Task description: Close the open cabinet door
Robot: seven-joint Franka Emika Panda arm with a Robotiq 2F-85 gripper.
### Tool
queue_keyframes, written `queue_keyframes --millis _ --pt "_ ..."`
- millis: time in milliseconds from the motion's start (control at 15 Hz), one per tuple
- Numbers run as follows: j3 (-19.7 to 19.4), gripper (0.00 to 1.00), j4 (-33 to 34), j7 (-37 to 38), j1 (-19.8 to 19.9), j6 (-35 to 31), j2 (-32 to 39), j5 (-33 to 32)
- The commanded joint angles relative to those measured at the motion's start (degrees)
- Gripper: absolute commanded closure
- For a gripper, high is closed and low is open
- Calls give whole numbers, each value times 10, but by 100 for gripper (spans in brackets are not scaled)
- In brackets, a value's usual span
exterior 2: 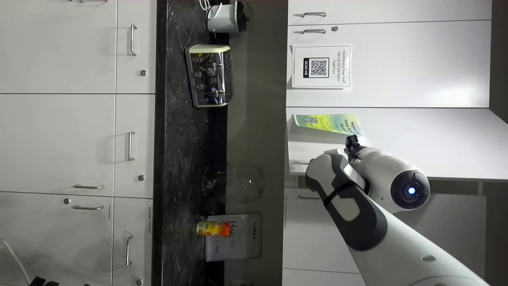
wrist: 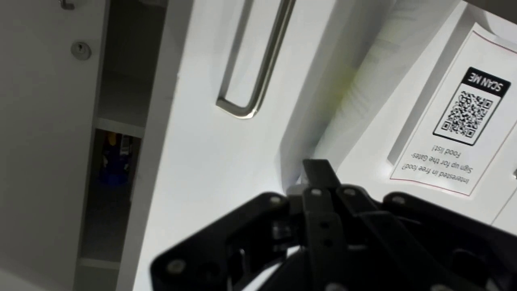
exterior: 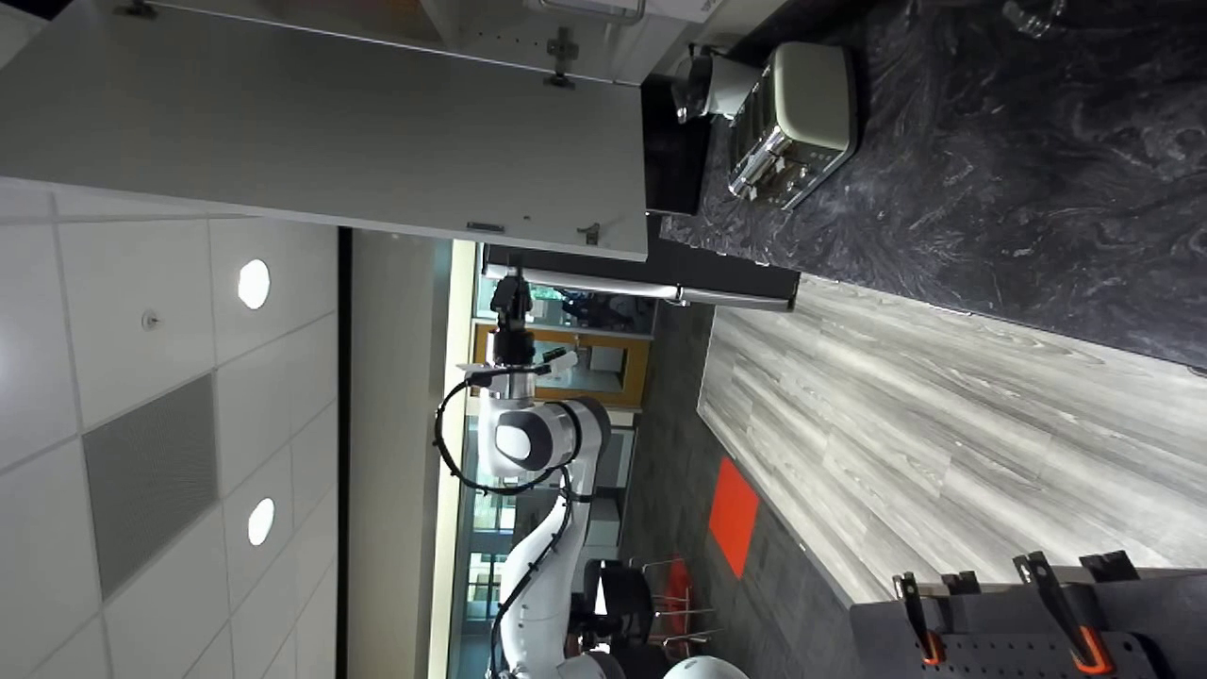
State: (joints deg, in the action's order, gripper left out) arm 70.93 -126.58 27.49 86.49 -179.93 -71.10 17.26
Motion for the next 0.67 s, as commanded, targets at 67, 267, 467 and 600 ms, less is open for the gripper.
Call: queue_keyframes --millis 67,267,467,600 --pt "-6 100 33 14 37 60 2 -4" --pt "-12 100 38 18 46 89 7 -6" --pt "-30 100 43 47 61 133 -9 -3" --pt "-44 100 43 62 67 162 -10 -7"
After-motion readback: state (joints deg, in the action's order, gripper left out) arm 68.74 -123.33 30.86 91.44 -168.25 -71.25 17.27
